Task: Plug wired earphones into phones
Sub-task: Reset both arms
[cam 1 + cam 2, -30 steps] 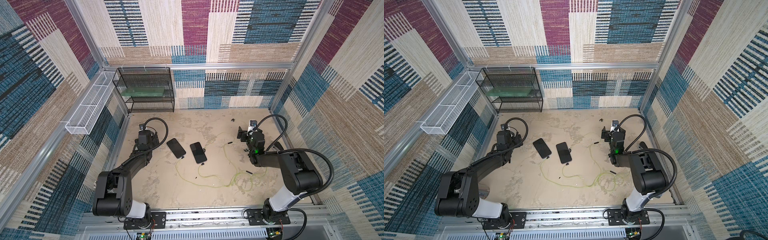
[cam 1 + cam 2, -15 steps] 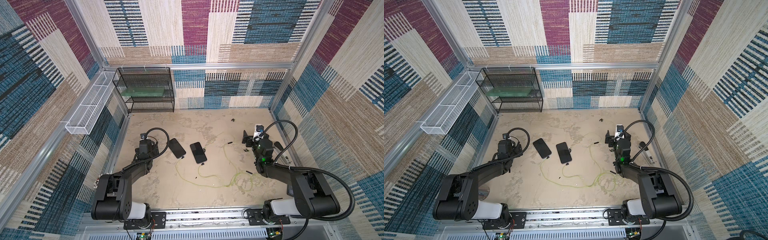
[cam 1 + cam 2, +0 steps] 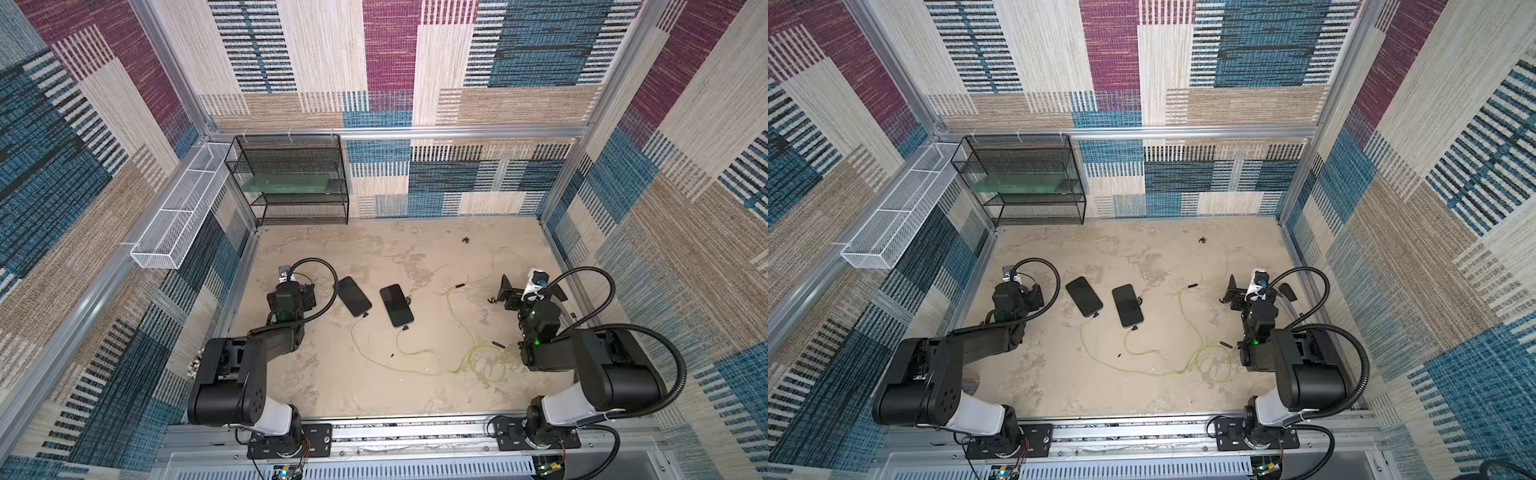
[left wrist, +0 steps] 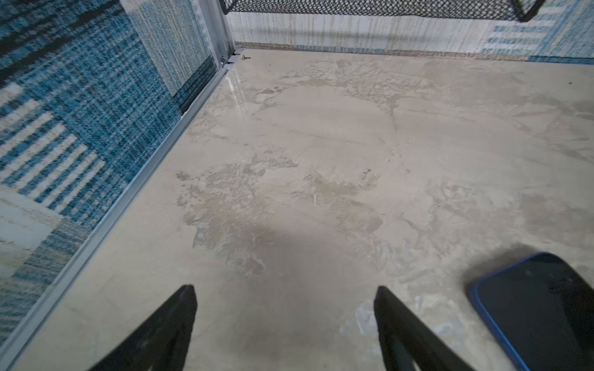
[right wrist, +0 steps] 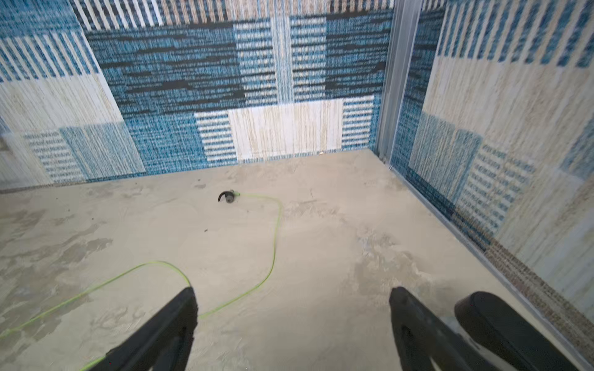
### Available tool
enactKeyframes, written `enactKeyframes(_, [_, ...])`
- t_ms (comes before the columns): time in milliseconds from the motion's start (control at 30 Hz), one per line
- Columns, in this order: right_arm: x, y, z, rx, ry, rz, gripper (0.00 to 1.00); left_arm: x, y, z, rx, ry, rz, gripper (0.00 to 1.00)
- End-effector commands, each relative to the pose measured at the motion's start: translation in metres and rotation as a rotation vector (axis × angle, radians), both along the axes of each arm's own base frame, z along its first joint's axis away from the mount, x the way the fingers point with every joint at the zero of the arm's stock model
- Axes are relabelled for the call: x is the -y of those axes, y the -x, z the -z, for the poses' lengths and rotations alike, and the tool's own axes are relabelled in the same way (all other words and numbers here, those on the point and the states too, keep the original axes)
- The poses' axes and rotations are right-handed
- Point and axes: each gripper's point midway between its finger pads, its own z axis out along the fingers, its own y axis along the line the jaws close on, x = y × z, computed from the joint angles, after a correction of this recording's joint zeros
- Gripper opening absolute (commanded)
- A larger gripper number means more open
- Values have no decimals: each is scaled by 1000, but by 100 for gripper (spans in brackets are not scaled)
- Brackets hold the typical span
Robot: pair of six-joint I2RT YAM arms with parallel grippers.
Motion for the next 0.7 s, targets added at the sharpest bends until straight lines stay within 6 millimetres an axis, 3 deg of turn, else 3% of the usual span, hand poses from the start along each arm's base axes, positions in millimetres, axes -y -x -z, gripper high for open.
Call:
enactKeyframes(0, [-4, -4, -11, 26, -10, -17, 95, 7, -8, -8, 37, -5, 47, 87])
enactKeyframes(133, [-7, -5, -12, 36, 10, -21, 95, 16, -3, -1, 75, -2, 105, 84])
enactKeyframes(167, [-7, -5, -11, 27, 6, -18, 95, 13, -2, -5, 131, -22, 96, 86])
enactKeyframes(233, [-8, -6, -11, 28, 9, -19, 95, 13, -1, 0, 63, 1, 86, 86])
enactKeyframes(267, [-7, -6, -11, 29, 9, -17, 95, 12, -3, -3, 105, -16, 84, 96])
enactKeyframes(667, [-9, -9, -9, 14, 15, -14, 95, 13, -2, -2, 78, -4, 84, 100])
